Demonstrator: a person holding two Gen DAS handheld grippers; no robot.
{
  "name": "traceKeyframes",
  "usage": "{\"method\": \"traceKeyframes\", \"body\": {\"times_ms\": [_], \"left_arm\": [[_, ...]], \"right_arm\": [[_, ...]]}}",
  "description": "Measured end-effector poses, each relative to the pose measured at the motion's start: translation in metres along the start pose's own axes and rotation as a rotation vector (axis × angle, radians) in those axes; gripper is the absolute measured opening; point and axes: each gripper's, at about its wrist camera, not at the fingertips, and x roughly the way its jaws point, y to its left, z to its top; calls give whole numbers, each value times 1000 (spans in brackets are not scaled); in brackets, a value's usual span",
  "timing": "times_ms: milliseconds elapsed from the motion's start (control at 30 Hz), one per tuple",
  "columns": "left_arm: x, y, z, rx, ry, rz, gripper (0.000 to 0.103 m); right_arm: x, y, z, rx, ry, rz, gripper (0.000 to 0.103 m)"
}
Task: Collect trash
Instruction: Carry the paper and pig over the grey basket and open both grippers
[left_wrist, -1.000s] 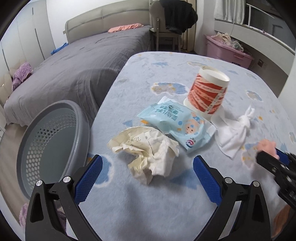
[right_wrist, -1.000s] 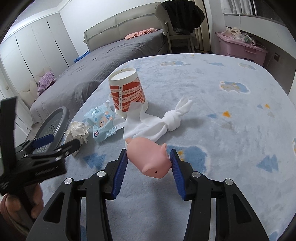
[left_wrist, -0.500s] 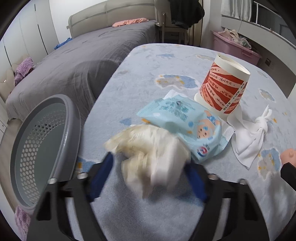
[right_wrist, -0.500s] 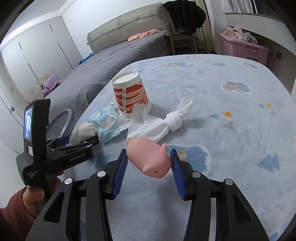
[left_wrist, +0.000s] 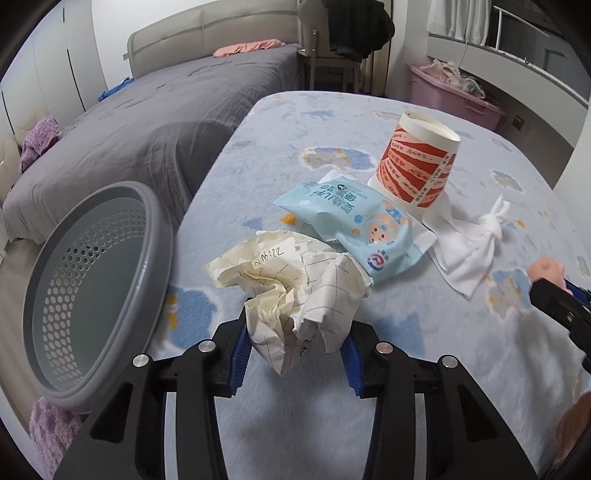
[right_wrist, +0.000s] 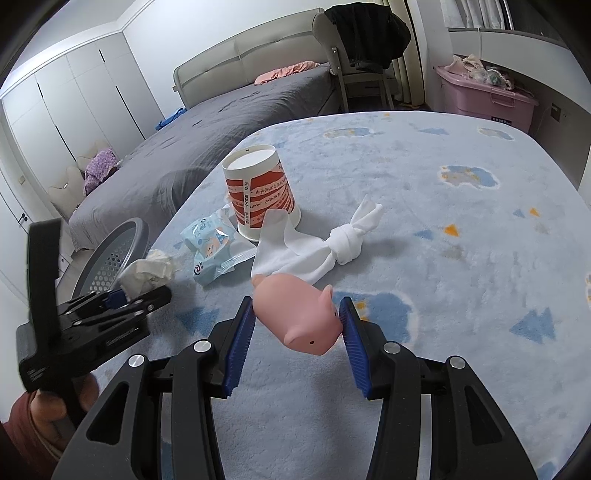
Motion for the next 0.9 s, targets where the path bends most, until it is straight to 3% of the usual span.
{"method": "traceKeyframes", "body": {"times_ms": [433,667,900], "left_arm": [[-50,28,-22,3,-68,-30,42],[-66,56,-33,-8,-91,-37,42],[-70,96,-40,-63,-101,-14,42]], "right_arm": [[-19,39,-30,-12,-36,-63,46],[-21,74,-43,17,-41,-30,46],[-10,117,-37,-34,-26,19,46]]}}
